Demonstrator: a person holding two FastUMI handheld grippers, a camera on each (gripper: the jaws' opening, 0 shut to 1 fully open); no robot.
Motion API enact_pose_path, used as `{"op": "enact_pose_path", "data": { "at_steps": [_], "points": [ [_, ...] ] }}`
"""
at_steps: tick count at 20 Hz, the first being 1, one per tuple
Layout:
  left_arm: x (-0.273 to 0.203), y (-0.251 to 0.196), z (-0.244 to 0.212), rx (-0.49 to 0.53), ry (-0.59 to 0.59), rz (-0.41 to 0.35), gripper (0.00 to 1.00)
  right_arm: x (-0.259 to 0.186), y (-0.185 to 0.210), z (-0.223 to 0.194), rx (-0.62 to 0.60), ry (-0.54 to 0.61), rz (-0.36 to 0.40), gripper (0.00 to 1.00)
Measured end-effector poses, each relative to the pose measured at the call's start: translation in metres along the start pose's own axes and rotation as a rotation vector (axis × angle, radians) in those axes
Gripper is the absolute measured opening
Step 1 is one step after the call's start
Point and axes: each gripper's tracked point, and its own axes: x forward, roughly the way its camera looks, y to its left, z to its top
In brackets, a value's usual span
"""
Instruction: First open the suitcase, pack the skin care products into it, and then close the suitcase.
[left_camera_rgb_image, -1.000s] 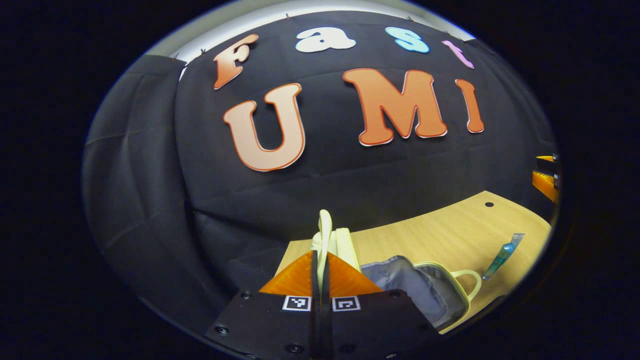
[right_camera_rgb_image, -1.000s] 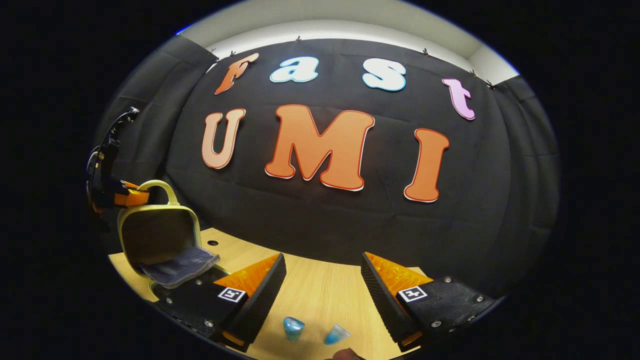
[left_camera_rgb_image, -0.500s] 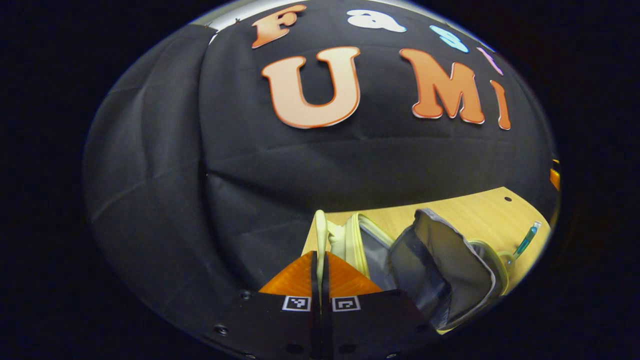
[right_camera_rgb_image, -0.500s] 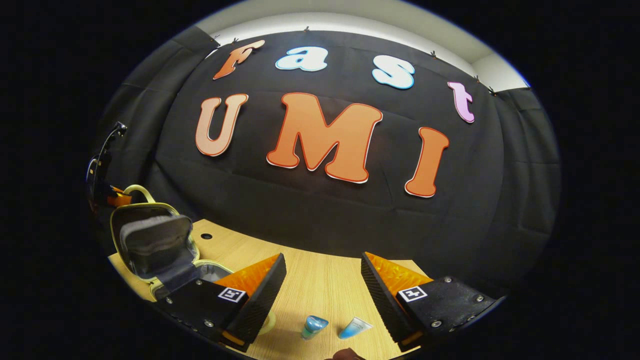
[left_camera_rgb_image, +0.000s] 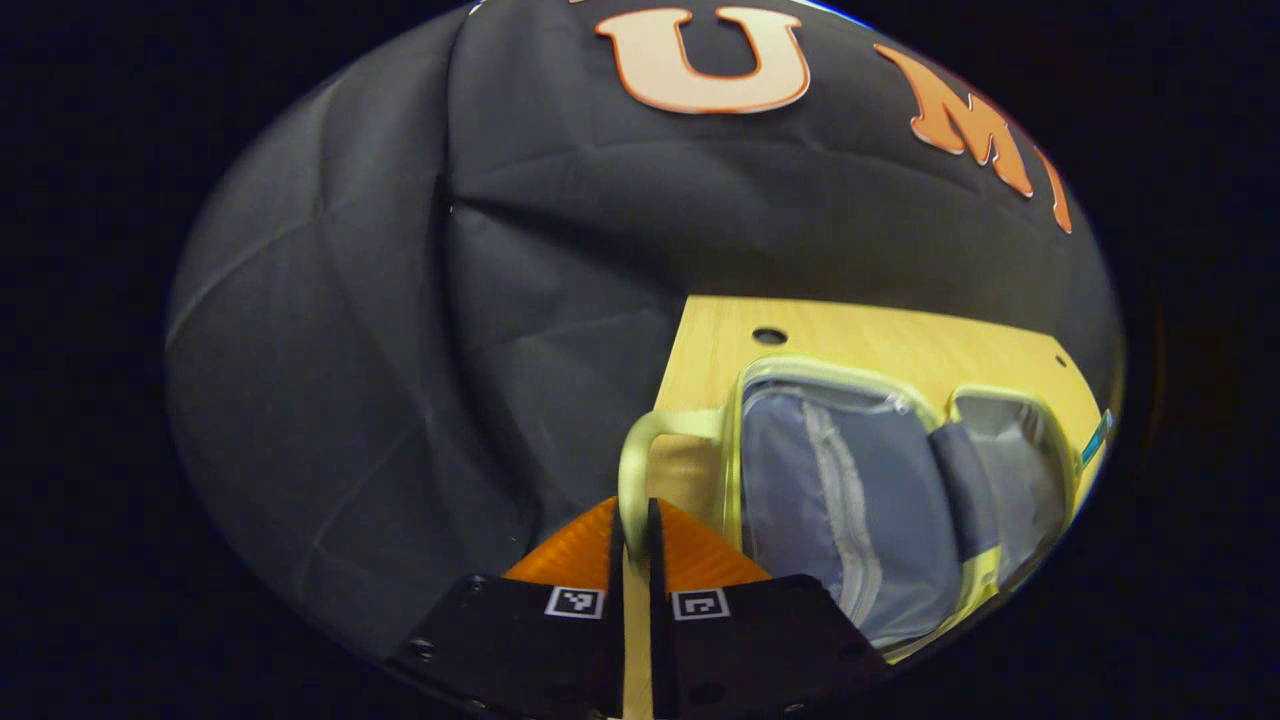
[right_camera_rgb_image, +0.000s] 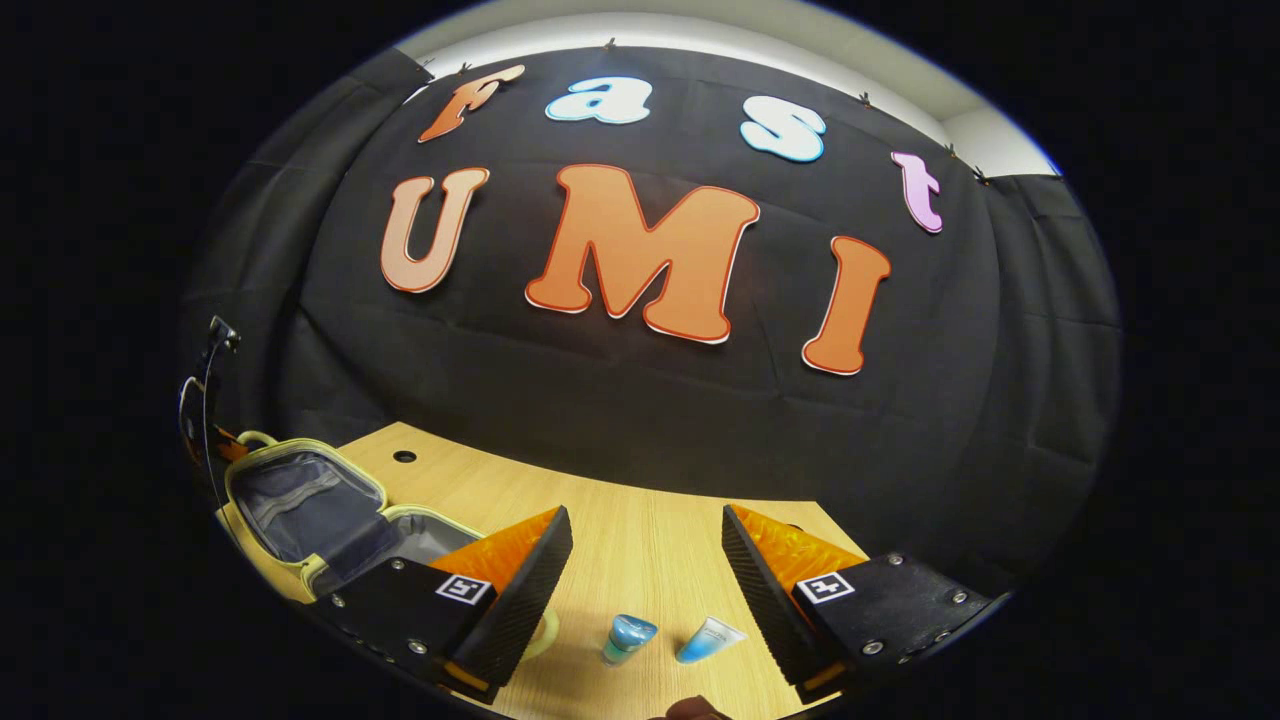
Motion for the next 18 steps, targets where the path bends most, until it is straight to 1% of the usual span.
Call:
{"op": "enact_pose_path", "data": {
  "at_steps": [1,2,3,4,6,7,9,11,12,14,15,18],
  "points": [
    [0.004,0.001,-0.008,-0.026,0.019,-0.001,0.11,0.0,-0.004,-0.002,0.0,0.004,-0.007,0.95],
    [0.004,0.004,-0.011,-0.036,0.024,0.022,0.11,0.0,-0.008,-0.004,0.002,0.009,-0.011,0.95],
    [0.007,0.008,-0.011,-0.035,0.017,0.049,0.16,0.0,-0.011,-0.005,0.004,0.013,-0.014,0.95],
    [0.003,0.001,-0.005,-0.04,-0.003,0.035,0.22,0.0,-0.015,-0.007,0.007,0.015,-0.017,0.95],
    [-0.009,-0.01,0.01,-0.043,-0.056,0.024,0.22,-0.001,-0.02,-0.01,0.009,0.014,-0.019,0.95],
    [-0.02,-0.017,0.026,-0.031,-0.09,0.016,0.32,-0.002,-0.023,-0.01,0.008,0.013,-0.017,0.95],
    [-0.044,-0.045,0.05,0.0,-0.177,-0.021,0.59,-0.003,-0.027,-0.013,0.009,0.009,-0.005,0.95],
    [-0.064,-0.083,0.064,0.077,-0.226,-0.093,0.86,-0.003,-0.03,-0.018,0.018,0.012,0.018,0.95],
    [-0.074,-0.1,0.07,0.128,-0.249,-0.112,1.0,-0.006,-0.033,-0.021,0.023,0.01,0.028,0.95],
    [-0.096,-0.128,0.076,0.215,-0.291,-0.132,0.99,-0.006,-0.038,-0.024,0.027,0.006,0.041,0.95],
    [-0.11,-0.146,0.082,0.239,-0.317,-0.15,0.99,-0.007,-0.042,-0.025,0.03,0.005,0.045,0.95],
    [-0.14,-0.207,0.095,0.266,-0.373,-0.216,0.98,-0.01,-0.053,-0.034,0.035,0.01,0.074,0.95]
  ]
}}
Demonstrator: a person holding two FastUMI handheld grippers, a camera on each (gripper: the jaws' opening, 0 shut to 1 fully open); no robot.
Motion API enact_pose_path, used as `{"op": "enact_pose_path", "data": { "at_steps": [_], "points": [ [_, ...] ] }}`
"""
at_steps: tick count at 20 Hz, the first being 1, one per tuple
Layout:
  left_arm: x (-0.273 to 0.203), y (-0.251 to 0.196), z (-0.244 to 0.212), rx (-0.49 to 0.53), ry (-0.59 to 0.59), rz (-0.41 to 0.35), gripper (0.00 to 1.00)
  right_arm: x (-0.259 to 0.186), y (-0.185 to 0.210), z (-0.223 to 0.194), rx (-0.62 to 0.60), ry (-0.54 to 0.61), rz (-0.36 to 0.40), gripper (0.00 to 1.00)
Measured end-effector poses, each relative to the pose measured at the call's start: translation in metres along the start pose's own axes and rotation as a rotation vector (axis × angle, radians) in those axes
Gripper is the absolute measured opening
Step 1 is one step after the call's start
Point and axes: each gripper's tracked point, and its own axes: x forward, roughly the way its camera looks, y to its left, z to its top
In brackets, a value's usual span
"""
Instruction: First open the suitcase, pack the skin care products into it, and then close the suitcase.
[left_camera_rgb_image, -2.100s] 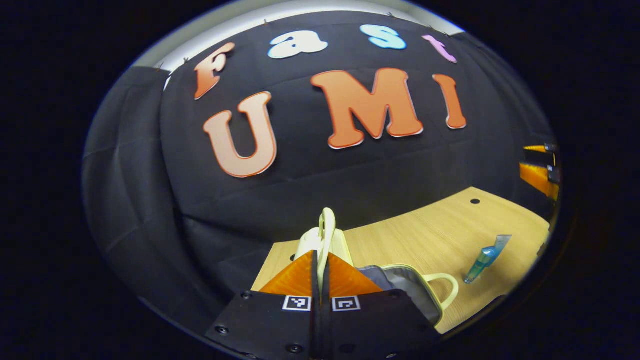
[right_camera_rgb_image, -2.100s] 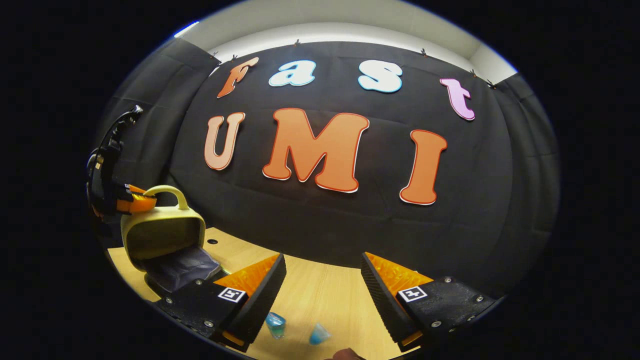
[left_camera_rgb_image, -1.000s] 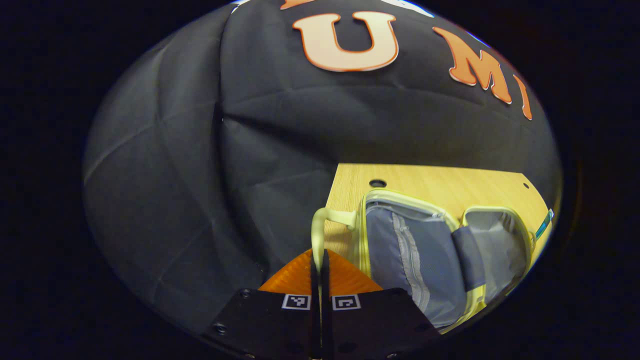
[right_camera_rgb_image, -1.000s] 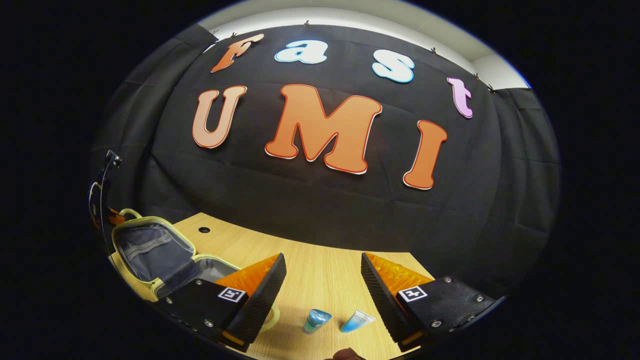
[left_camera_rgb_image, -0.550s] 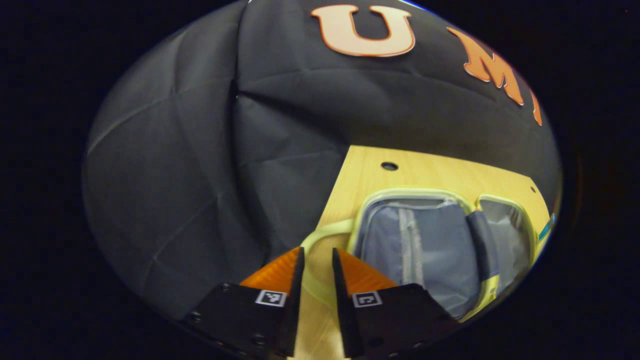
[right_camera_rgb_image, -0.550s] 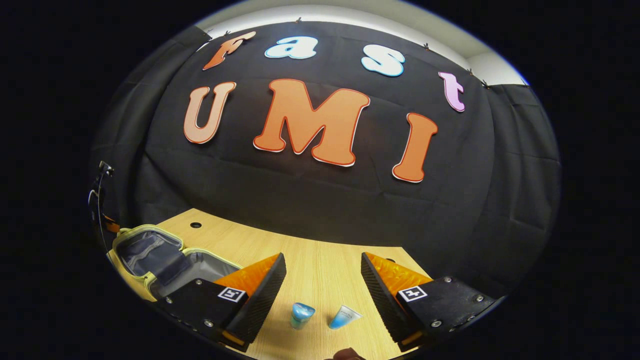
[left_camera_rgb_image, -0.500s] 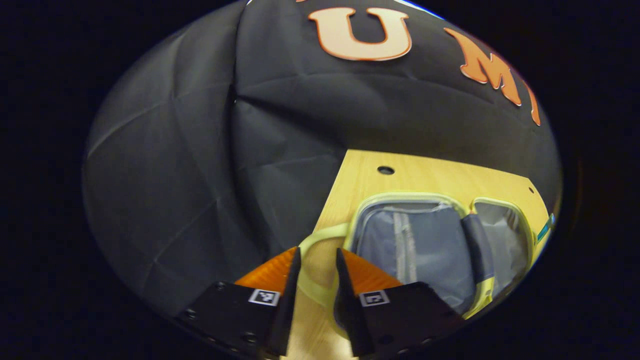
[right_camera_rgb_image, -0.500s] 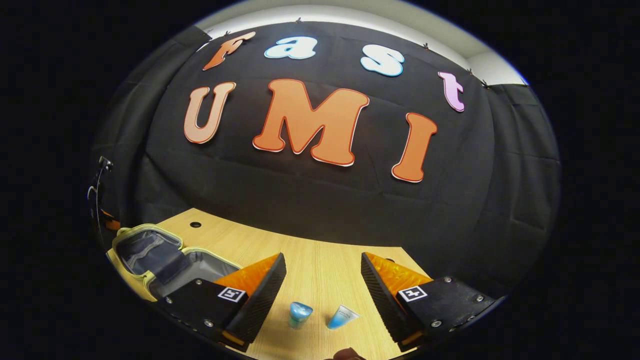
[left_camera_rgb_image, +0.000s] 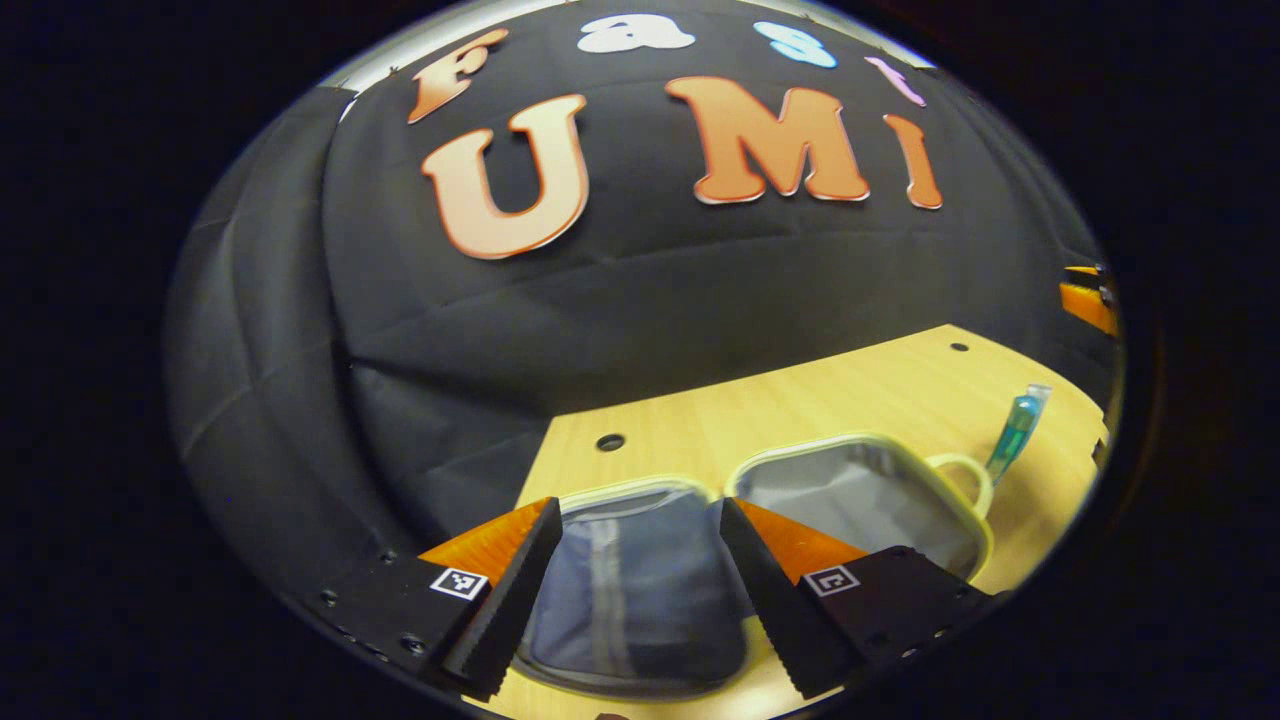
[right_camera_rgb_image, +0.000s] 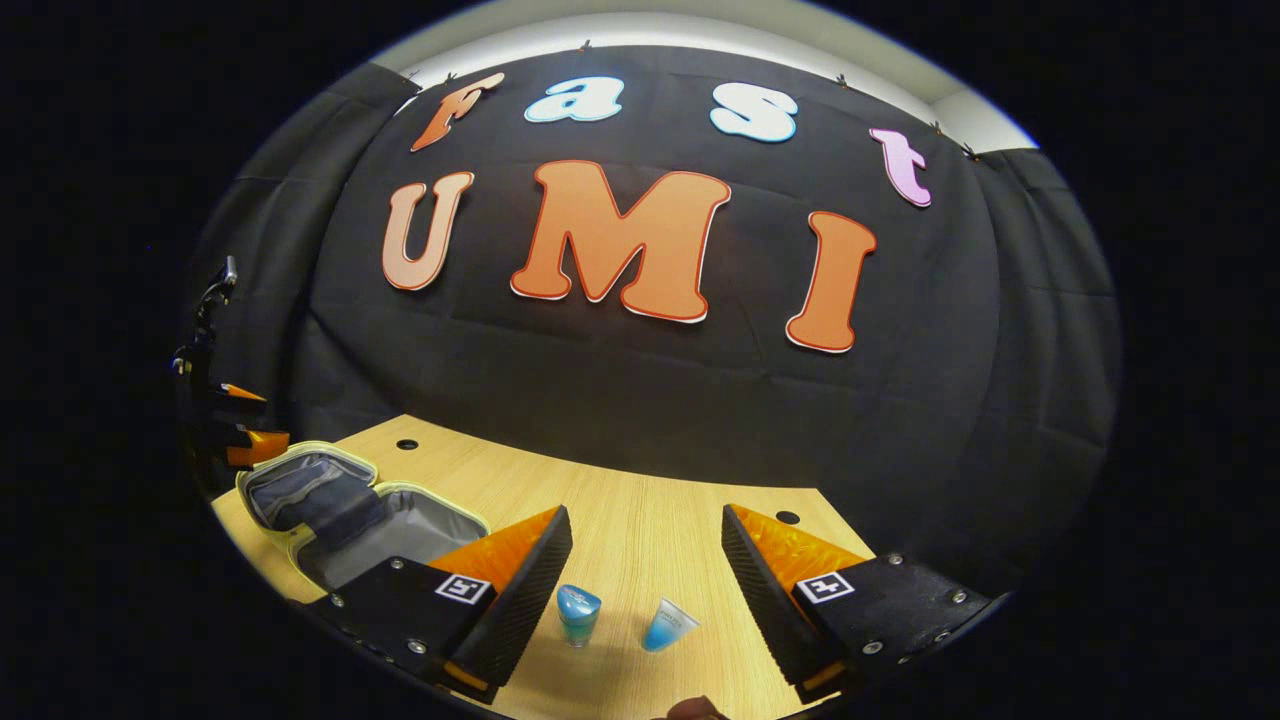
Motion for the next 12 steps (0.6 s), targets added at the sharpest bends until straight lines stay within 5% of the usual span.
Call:
{"op": "enact_pose_path", "data": {
  "at_steps": [12],
  "points": [
    [-0.014,-0.23,0.043,-0.001,-0.085,-0.188,0.99,0.003,-0.039,-0.041,0.0,0.039,0.089,0.95]
  ]
}}
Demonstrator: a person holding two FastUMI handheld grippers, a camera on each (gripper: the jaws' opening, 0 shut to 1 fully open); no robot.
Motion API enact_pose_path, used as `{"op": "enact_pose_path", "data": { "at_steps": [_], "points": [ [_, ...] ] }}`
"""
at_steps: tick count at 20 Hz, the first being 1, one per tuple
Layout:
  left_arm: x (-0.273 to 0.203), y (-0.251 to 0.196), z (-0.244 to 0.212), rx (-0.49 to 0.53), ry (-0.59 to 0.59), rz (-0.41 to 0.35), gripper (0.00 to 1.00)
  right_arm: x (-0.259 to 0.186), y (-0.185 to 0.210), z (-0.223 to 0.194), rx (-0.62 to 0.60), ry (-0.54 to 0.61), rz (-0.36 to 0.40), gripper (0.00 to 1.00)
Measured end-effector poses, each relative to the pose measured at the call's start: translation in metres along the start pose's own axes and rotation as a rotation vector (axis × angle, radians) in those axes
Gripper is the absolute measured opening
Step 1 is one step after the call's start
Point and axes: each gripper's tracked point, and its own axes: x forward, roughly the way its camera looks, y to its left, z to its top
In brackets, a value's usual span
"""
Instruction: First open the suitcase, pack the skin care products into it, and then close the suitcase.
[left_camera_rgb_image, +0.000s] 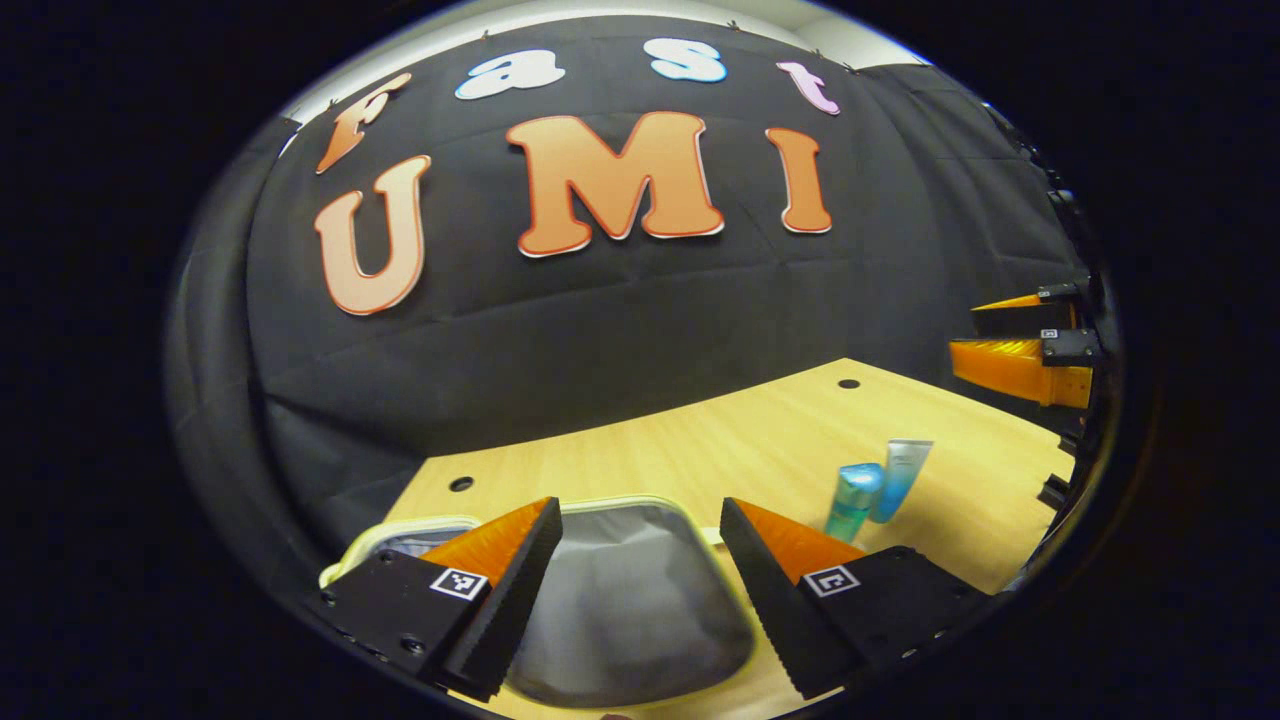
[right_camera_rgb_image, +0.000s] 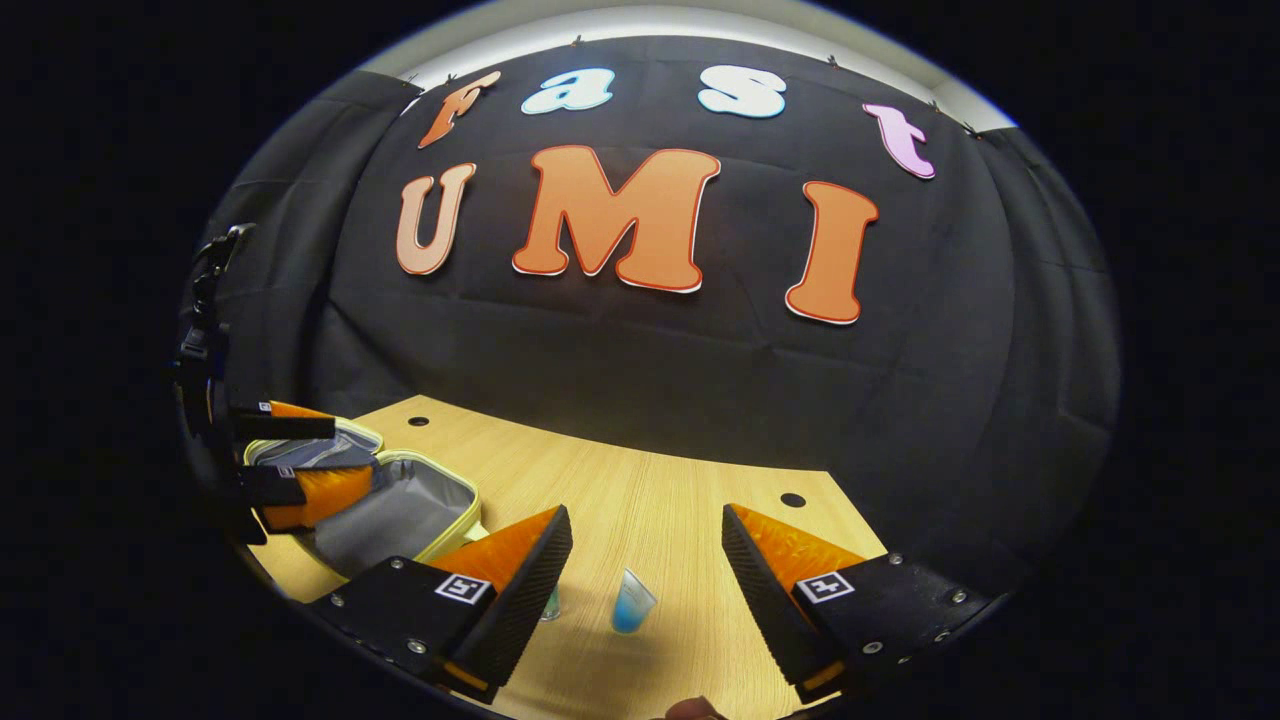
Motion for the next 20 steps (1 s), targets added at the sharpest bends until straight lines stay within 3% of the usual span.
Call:
{"op": "enact_pose_path", "data": {
  "at_steps": [10,17,20],
  "points": [
    [0.045,-0.13,-0.047,-0.051,0.021,-0.116,0.99,0.025,-0.004,-0.044,-0.058,0.026,0.108,0.96],
    [0.094,-0.169,-0.08,-0.079,0.076,-0.151,0.99,0.043,-0.007,-0.075,-0.103,0.032,0.138,0.96],
    [0.111,-0.18,-0.089,-0.098,0.096,-0.171,0.85,0.049,-0.013,-0.093,-0.086,0.048,0.138,0.96]
  ]
}}
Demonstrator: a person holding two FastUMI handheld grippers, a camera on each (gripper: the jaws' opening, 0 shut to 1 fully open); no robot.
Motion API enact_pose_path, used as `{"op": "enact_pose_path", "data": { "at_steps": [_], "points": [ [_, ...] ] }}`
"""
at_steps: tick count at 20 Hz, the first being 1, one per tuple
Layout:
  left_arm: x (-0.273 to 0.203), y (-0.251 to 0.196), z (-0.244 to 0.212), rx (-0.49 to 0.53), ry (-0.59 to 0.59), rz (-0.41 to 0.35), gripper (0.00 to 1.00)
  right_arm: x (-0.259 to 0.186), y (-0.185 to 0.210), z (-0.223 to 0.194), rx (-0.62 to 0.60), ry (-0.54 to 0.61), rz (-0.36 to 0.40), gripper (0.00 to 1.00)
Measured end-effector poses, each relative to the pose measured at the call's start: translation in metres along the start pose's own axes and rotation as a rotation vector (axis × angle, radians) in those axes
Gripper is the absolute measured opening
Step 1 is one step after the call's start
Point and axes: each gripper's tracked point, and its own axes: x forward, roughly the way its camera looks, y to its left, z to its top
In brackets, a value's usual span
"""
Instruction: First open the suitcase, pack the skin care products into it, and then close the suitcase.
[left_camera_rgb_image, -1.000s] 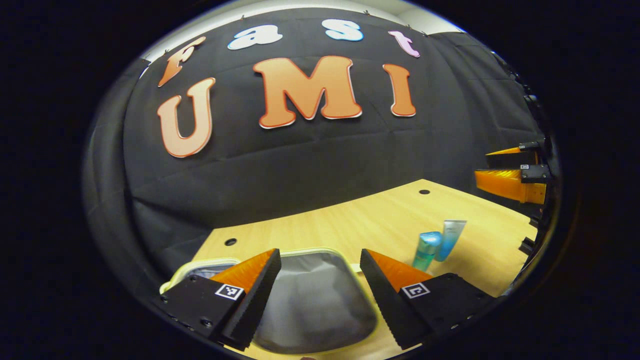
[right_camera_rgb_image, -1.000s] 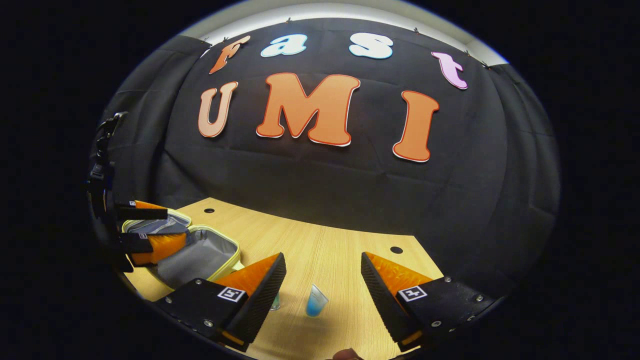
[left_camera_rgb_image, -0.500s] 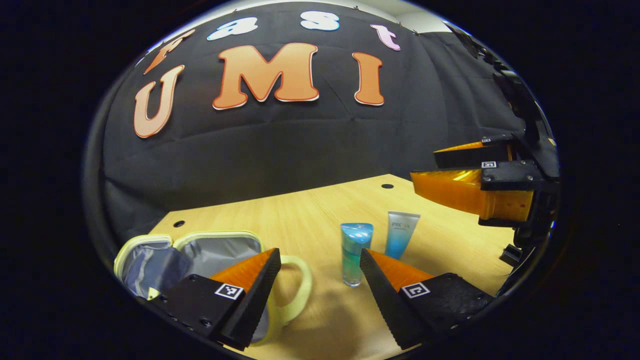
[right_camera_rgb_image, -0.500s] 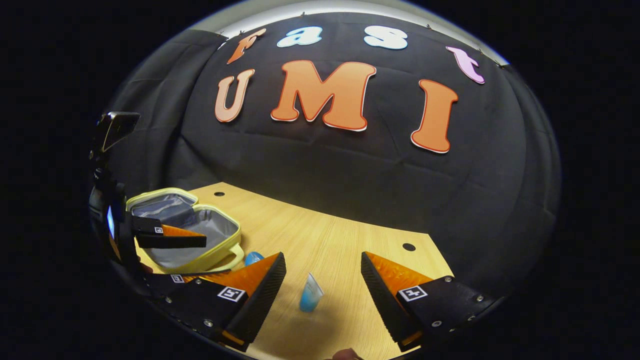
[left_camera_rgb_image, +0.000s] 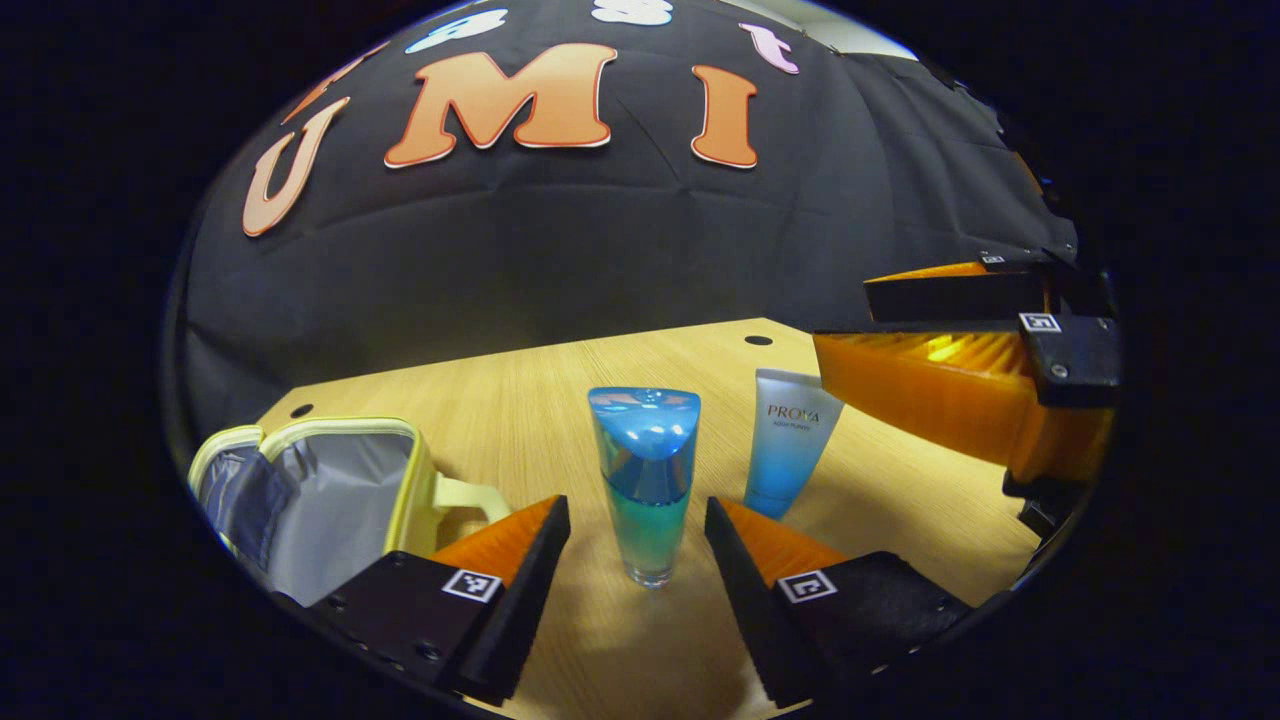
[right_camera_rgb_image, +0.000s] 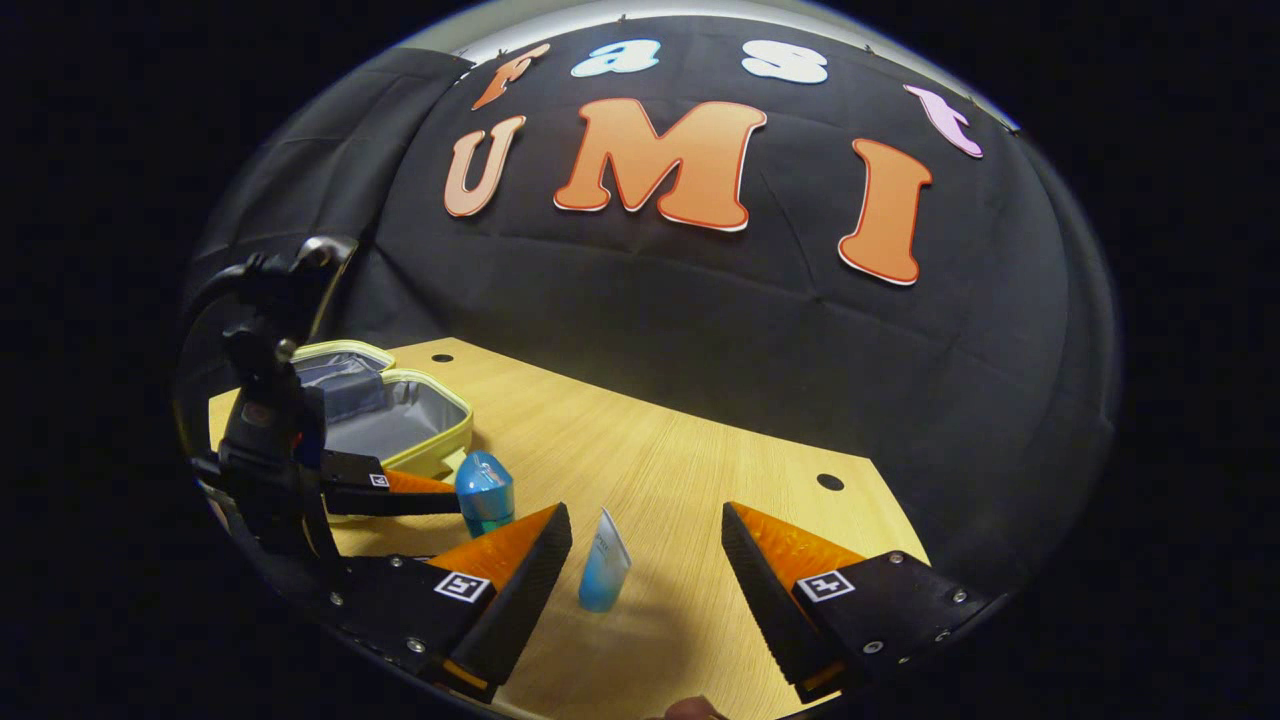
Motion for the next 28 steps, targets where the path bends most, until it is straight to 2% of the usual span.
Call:
{"op": "enact_pose_path", "data": {
  "at_steps": [1,3,4,6,10,19,20,21,22,24,25,26,27,28],
  "points": [
    [0.007,-0.004,-0.004,-0.007,0.013,-0.011,0.76,0.003,-0.002,-0.005,0.003,0.008,0.003,0.96],
    [0.014,-0.007,-0.01,-0.007,0.026,-0.02,0.72,0.006,-0.004,-0.016,0.004,0.024,0.011,0.96],
    [0.013,-0.002,-0.005,0.005,0.022,0.01,0.71,0.008,-0.004,-0.022,0.004,0.031,0.02,0.96],
    [0.018,-0.005,-0.01,-0.003,0.012,0.001,0.46,0.011,-0.002,-0.037,-0.002,0.06,0.05,0.96],
    [0.011,-0.002,-0.006,-0.029,0.017,0.009,0.43,0.018,0.004,-0.055,-0.007,0.081,0.101,0.96],
    [-0.023,0.025,0.055,-0.097,-0.053,0.089,0.42,0.049,0.04,-0.084,0.026,0.155,0.22,0.95],
    [-0.029,0.029,0.058,-0.096,-0.057,0.1,0.42,0.053,0.042,-0.085,0.022,0.159,0.223,0.77],
    [-0.033,0.035,0.061,-0.094,-0.053,0.11,0.42,0.054,0.044,-0.085,0.022,0.159,0.223,0.77],
    [-0.038,0.039,0.061,-0.093,-0.048,0.121,0.42,0.055,0.044,-0.083,0.028,0.157,0.218,0.7],
    [-0.047,0.05,0.065,-0.093,-0.043,0.136,0.42,0.057,0.047,-0.081,0.055,0.169,0.224,0.41],
    [-0.053,0.056,0.067,-0.082,-0.039,0.147,0.44,0.056,0.049,-0.081,0.06,0.185,0.226,0.39],
    [-0.058,0.064,0.067,-0.073,-0.034,0.162,0.42,0.054,0.049,-0.076,0.069,0.188,0.229,0.32],
    [-0.064,0.071,0.069,-0.066,-0.031,0.173,0.42,0.052,0.049,-0.07,0.075,0.19,0.229,0.36],
    [-0.07,0.078,0.071,-0.063,-0.027,0.185,0.42,0.047,0.051,-0.063,0.083,0.186,0.231,0.35]
  ]
}}
